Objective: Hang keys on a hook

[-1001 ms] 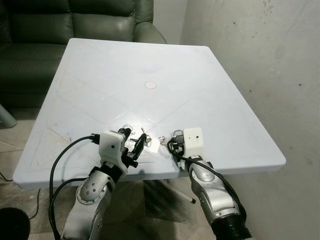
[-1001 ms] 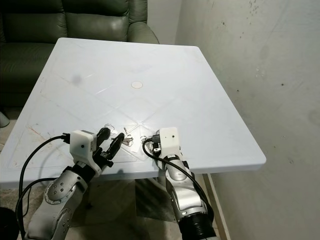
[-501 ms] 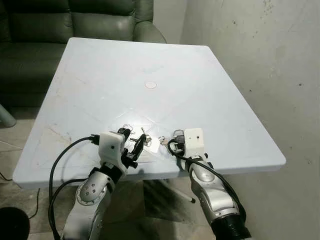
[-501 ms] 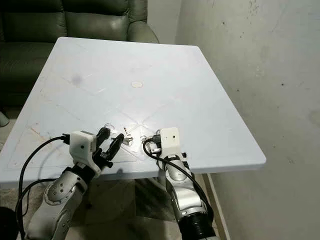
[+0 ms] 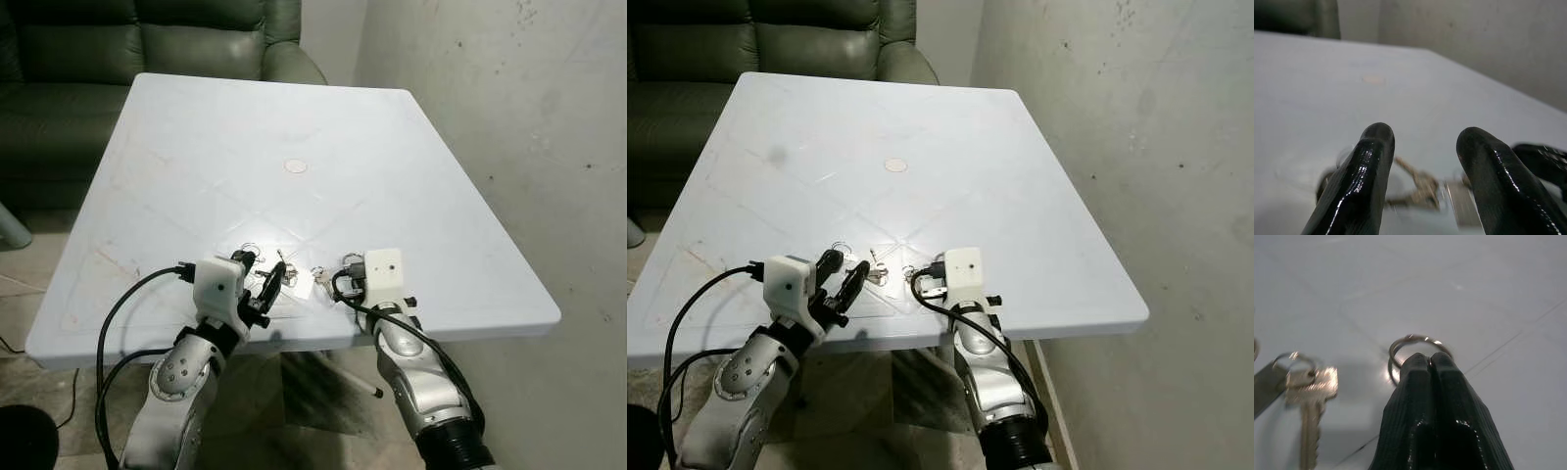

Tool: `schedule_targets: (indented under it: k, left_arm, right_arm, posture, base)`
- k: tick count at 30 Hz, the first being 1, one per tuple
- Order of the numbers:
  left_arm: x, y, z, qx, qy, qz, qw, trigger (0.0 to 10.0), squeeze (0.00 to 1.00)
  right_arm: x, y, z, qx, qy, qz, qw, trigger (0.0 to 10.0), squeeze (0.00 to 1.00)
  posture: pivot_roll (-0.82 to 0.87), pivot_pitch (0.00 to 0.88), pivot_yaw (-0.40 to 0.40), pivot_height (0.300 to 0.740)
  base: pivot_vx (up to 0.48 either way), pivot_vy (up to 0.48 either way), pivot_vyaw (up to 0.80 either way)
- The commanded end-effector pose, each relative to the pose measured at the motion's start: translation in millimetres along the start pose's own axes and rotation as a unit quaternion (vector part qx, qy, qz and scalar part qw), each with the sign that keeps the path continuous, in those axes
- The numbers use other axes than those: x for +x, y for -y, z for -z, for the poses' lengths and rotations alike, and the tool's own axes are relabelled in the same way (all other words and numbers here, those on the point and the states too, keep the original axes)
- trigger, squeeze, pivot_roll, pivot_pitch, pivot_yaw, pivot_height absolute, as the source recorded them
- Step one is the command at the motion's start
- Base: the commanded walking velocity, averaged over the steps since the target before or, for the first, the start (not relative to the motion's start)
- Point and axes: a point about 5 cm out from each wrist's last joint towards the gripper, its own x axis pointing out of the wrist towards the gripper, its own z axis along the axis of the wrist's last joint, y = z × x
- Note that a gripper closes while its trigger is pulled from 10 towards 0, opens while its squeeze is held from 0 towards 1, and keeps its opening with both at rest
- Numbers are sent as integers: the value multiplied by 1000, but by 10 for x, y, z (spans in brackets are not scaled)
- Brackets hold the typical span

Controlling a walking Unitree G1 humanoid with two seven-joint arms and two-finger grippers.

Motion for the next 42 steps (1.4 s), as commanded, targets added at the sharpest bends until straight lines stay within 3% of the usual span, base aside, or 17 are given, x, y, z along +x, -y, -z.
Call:
schedule_targets:
  k: [1,10,15,25,26,27,28,30,32,34,37,42]
  left_arm:
    - [47,-11,-15,-4,-1,-3,1000,10000,0]
    - [297,-123,-153,-24,8,-26,999,10000,0]
    - [444,-251,-216,-36,-5,-81,996,10000,0]
    - [556,-367,-321,-38,-1,-111,993,10000,0]
    - [563,-385,-325,-40,-2,-115,993,10000,0]
    - [571,-425,-331,-43,-1,-127,991,10000,0]
    - [565,-488,-341,-37,6,-136,990,10000,0]
    - [558,-543,-350,-48,9,-145,988,10000,0]
    - [549,-590,-374,-69,17,-144,987,10000,0]
    - [546,-615,-385,-73,19,-142,987,10000,0]
    - [532,-675,-364,-37,12,-150,988,10000,0]
    - [534,-722,-379,-30,19,-162,986,10000,0]
  right_arm:
    - [40,72,-71,-1,12,17,1000,0,0]
    - [150,280,-380,2,60,55,997,0,0]
    - [176,418,-595,-3,94,72,993,0,0]
    - [128,710,-799,7,143,119,982,0,0]
    - [126,725,-796,4,138,118,983,7608,0]
    - [129,744,-776,6,125,108,986,7608,0]
    - [75,758,-817,43,172,62,982,10000,0]
    - [-8,772,-862,57,220,22,973,10000,0]
    - [-56,760,-862,76,227,-21,971,10000,0]
    - [-79,767,-875,68,235,-26,969,10000,0]
    - [-137,720,-919,53,257,-42,964,10000,0]
    - [-150,737,-875,34,255,-35,966,10000,0]
  posture:
    - [-10,64,-109,740]
    - [-20,0,-88,740]
    - [-35,0,-75,740]
    - [-54,0,-71,740]
    - [-54,0,-71,740]
    - [-55,0,-73,740]
    - [-56,0,-73,740]
    - [-57,0,-75,740]
    - [-59,0,-74,740]
    - [-63,0,-72,740]
    - [-73,0,-72,740]
    - [-78,0,-69,740]
  base:
    - [0,0,0]
    - [0,0,0]
    - [0,0,0]
    - [0,0,0]
    - [0,0,0]
    - [0,0,0]
    - [0,0,0]
    - [0,0,0]
    - [0,0,0]
    - [0,0,0]
    - [0,0,0]
    - [0,0,0]
